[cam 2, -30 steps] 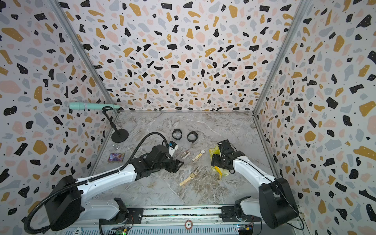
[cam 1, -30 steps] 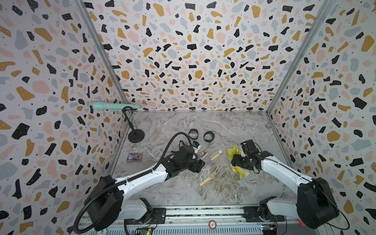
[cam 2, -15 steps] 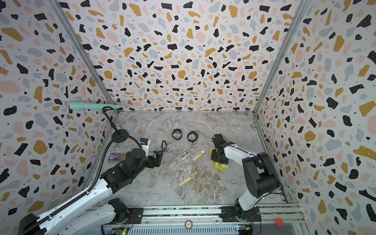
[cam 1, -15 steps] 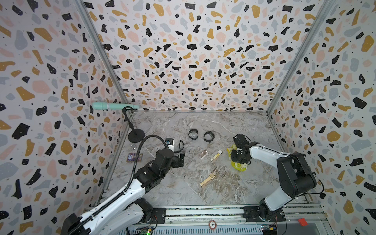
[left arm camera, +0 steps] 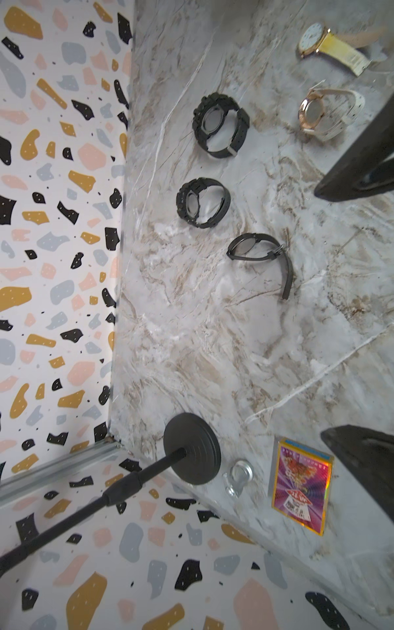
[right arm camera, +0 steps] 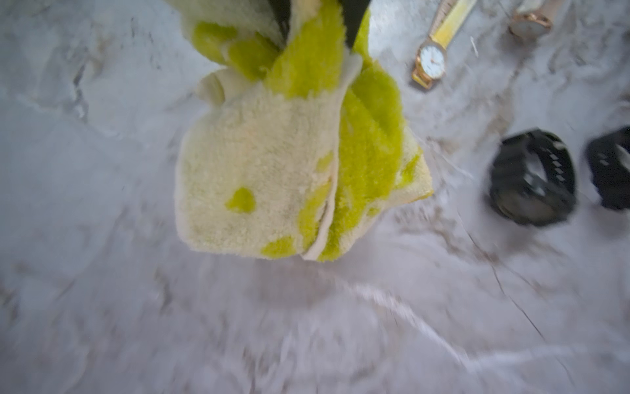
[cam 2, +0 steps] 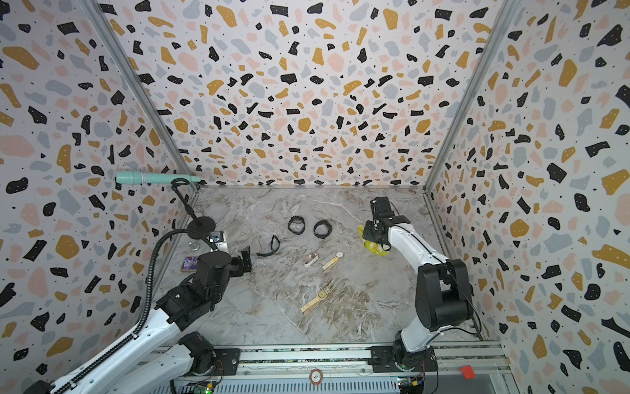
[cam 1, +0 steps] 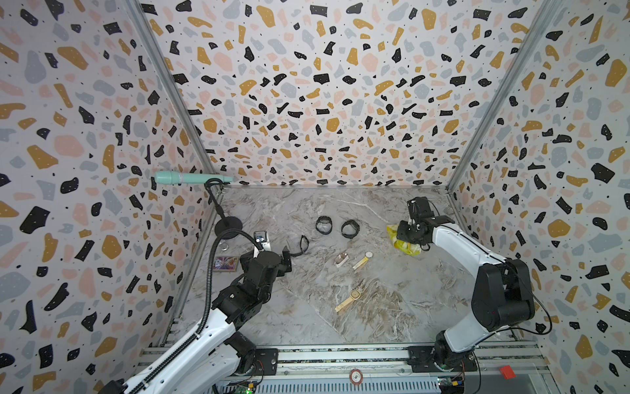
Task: Wipe the watch dial
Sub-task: Place the cleaning item at the center of the board.
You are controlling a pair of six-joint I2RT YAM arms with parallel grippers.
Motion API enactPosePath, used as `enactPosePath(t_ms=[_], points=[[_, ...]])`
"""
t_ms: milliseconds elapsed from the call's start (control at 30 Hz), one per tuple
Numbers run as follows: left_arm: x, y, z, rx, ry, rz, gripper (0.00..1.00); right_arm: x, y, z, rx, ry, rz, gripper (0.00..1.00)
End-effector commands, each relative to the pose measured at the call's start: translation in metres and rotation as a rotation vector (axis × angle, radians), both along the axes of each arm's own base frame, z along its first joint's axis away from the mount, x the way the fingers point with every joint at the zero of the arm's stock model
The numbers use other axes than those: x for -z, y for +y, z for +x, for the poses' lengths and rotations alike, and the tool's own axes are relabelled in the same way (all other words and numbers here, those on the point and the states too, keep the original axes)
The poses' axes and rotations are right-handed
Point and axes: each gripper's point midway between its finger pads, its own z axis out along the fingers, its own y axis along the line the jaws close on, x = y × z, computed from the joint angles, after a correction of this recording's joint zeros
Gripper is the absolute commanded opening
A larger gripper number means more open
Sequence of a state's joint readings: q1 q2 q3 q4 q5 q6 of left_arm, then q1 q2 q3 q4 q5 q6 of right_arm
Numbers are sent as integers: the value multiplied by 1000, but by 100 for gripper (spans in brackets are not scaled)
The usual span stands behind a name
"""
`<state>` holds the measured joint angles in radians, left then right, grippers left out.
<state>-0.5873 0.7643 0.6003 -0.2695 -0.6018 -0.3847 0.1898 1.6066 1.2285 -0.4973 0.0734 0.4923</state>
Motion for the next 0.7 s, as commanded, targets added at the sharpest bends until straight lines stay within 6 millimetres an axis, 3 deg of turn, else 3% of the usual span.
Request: enactPosePath(t_ms=[0, 200, 233, 267, 300, 367, 400, 467, 667], points=[[-13, 15, 6, -66, -52, 25, 100, -17, -9, 27, -15, -68, -8, 0], [-4, 30, 14, -137, -52, 11, 99, -10, -2, 68, -58, -157, 42, 0], [-2, 32, 15, -143, -52, 9, 100, -5, 1, 71, -74, -151, 49, 6], [1, 35, 15, -153, -50, 9, 99, 2, 4, 73, -90, -144, 54, 20], [3, 37, 16, -161, -51, 8, 99, 9, 6, 74, -105, -135, 55, 42], [7, 41, 17, -173, -48, 5, 99, 18, 6, 74, -116, -124, 48, 71], [8, 43, 18, -179, -48, 3, 99, 20, 6, 73, -124, -125, 45, 84], [8, 45, 20, -183, -51, -4, 100, 18, 5, 72, -124, -133, 36, 99], [-4, 51, 29, -176, -97, 2, 100, -1, 6, 58, -149, -183, 39, 99]])
